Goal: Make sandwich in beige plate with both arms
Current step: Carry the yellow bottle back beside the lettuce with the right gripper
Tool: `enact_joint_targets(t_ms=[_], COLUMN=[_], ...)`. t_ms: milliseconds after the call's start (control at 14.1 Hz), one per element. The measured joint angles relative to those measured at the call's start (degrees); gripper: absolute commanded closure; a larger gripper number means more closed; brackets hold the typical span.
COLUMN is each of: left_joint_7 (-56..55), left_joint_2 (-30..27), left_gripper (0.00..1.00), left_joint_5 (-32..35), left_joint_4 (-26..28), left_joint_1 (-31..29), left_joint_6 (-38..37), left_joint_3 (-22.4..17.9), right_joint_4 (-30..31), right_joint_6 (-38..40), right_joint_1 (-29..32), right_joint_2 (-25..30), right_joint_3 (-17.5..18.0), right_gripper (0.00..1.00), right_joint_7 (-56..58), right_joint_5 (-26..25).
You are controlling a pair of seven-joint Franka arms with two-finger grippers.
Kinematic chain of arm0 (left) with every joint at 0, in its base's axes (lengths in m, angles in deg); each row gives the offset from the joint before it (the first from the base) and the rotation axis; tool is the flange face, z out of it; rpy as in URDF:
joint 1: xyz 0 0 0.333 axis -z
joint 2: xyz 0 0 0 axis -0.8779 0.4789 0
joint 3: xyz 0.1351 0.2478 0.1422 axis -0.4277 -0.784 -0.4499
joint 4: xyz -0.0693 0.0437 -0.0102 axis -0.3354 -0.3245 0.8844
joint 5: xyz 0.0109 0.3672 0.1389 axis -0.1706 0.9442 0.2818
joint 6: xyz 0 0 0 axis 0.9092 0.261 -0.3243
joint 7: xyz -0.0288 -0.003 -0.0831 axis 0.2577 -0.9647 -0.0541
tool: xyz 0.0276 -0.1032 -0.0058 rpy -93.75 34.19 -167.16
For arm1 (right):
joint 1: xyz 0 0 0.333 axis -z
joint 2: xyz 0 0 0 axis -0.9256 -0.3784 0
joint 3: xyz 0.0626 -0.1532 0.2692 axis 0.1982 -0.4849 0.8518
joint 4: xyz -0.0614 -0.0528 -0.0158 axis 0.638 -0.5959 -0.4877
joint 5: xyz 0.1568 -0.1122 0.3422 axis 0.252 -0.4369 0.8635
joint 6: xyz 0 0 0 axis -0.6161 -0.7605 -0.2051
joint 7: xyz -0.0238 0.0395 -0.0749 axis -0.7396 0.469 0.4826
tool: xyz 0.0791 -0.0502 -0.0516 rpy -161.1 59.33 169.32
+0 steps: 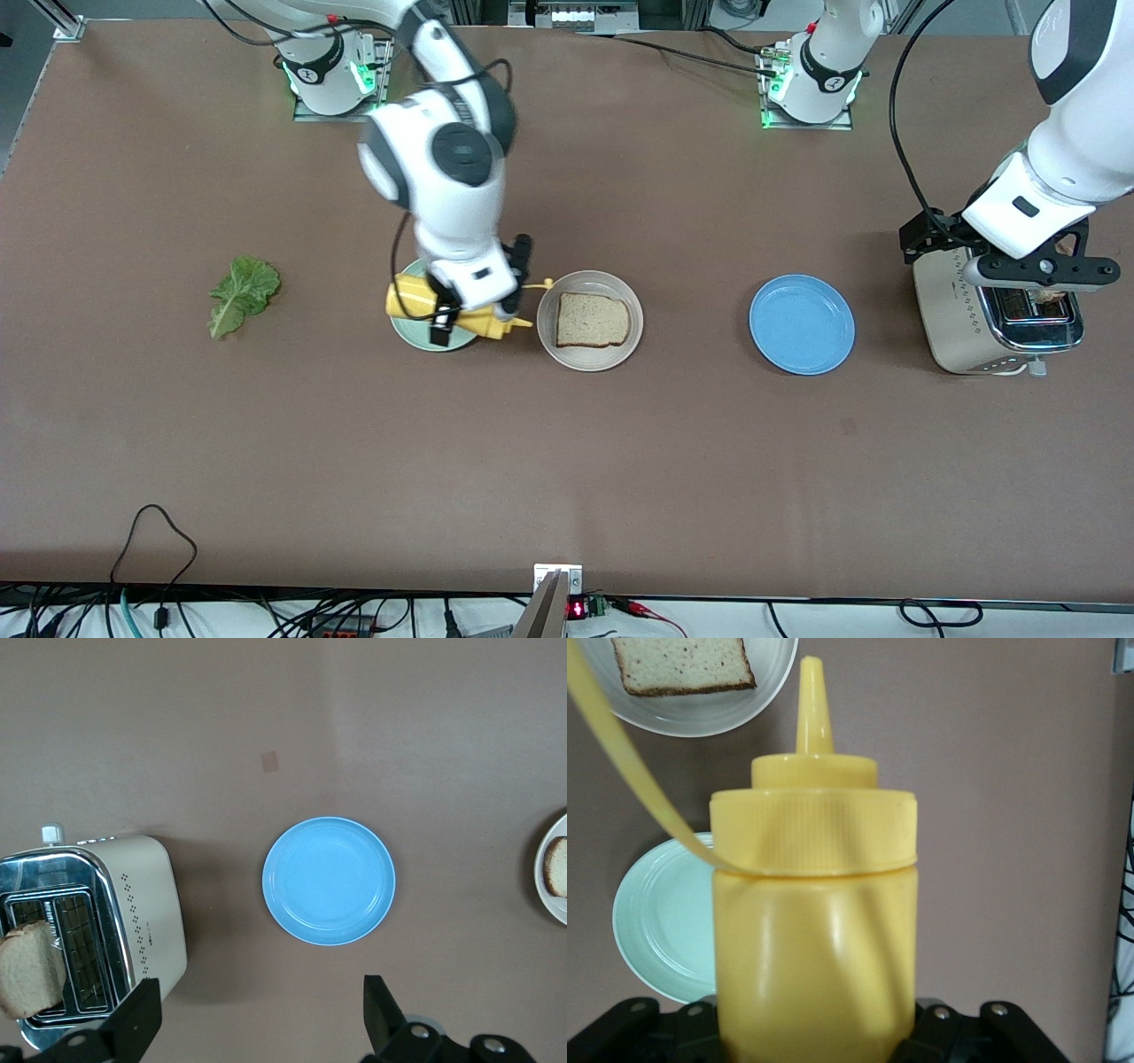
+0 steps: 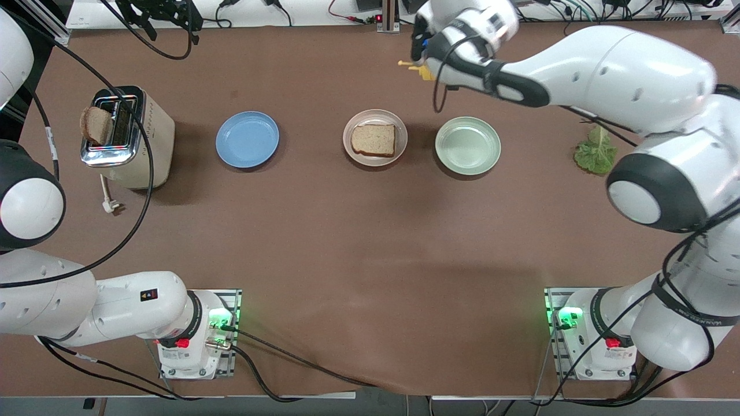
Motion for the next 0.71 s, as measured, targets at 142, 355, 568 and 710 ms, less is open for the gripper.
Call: enact_joint_targets(t_ms=[142,355,568,710], left_joint_7=[-0.01,0.0,0.03,0.03], left_joint_2=[-0.13,-0.16,-0.16,-0.16], left_gripper=[0.0,0.0,0.0,0.0], left_joint_5=[-0.62,-0.83,-0.96,-0.98], left_joint_4=[-0.02,-0.02,-0.02,-0.02], left_joint_1=[1.24,6.41,8.87,8.96], left_joint_6=[-0.03,-0.04,-0.11,-0.19], left_joint_3=[-1.06,-7.04,-9.88,-10.05], right_joint_4=[9.17,20.18,24.86,26.42], right_joint_6=[-8.3,-16.76,-18.75,-18.41], right_joint_1=[2.85,5.71,9.37,13.24], right_joint_2=[5.15,10.1,12.01,12.41], right_joint_3=[0.02,0.04,0.04,0.0], right_gripper=[0.63,0.63,0.63,0.63], right_joint_7=[4.36,12.77,25.84,37.56], right_joint_5=[5.53,14.03,26.64,37.19])
